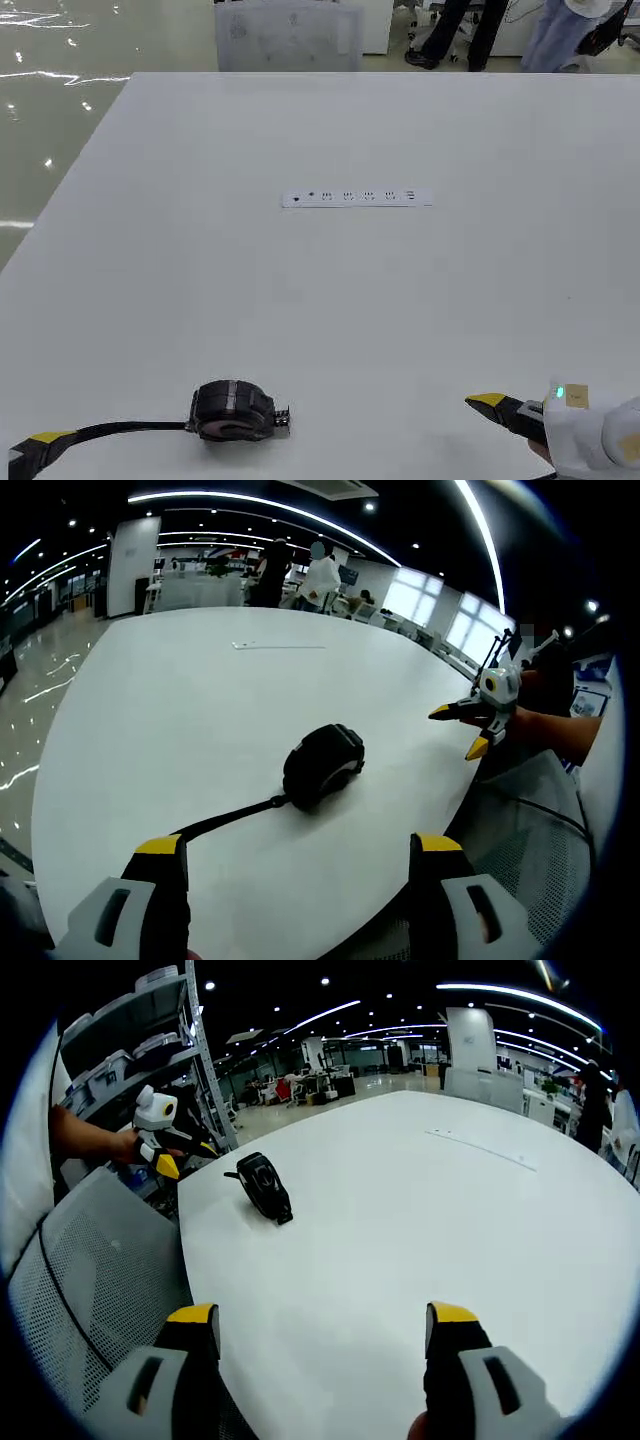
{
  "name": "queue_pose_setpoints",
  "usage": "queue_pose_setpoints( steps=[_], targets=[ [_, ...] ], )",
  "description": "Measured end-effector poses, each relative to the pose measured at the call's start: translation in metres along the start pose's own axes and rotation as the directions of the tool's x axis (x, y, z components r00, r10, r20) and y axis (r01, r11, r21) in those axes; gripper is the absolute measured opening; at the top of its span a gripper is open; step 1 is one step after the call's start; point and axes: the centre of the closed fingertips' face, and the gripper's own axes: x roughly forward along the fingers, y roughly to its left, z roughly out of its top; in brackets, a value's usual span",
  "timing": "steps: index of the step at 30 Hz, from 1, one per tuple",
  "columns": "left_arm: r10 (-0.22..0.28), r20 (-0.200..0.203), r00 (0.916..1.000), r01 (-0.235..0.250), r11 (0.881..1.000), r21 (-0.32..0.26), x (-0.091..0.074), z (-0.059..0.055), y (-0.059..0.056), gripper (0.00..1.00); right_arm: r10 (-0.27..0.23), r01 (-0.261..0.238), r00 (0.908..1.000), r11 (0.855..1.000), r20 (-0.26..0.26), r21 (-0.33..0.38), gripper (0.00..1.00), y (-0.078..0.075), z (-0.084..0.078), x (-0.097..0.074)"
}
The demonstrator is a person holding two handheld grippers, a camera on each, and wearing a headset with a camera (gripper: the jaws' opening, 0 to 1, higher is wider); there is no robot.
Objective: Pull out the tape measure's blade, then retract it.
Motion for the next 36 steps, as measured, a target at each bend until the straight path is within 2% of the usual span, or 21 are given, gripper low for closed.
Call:
queue_pose_setpoints(
  steps=[5,21,26,36],
  targets=[
    [-0.005,0.001,1.0,0.005,1.0,0.015,-0.005,-0.006,0.004,0.89,-0.016,0.016,0.9999,1.0,-0.003,0.001,0.86,-0.002,-0.004,-0.007],
    [-0.04,-0.005,0.9992,0.04,0.997,0.065,-0.019,-0.01,0.004,0.94,-0.044,0.044,0.9988,0.999,-0.021,0.006,0.88,-0.004,-0.015,-0.023],
    [-0.022,-0.01,0.9997,0.023,0.997,0.069,-0.022,-0.012,0.011,0.94,-0.05,0.05,0.9984,0.999,-0.027,0.013,0.88,-0.002,-0.021,-0.027],
    [-0.02,-0.008,0.9998,0.021,0.997,0.076,-0.022,-0.01,0.013,0.94,-0.052,0.053,0.9982,0.998,-0.03,0.015,0.89,0.0,-0.022,-0.029]
  ],
)
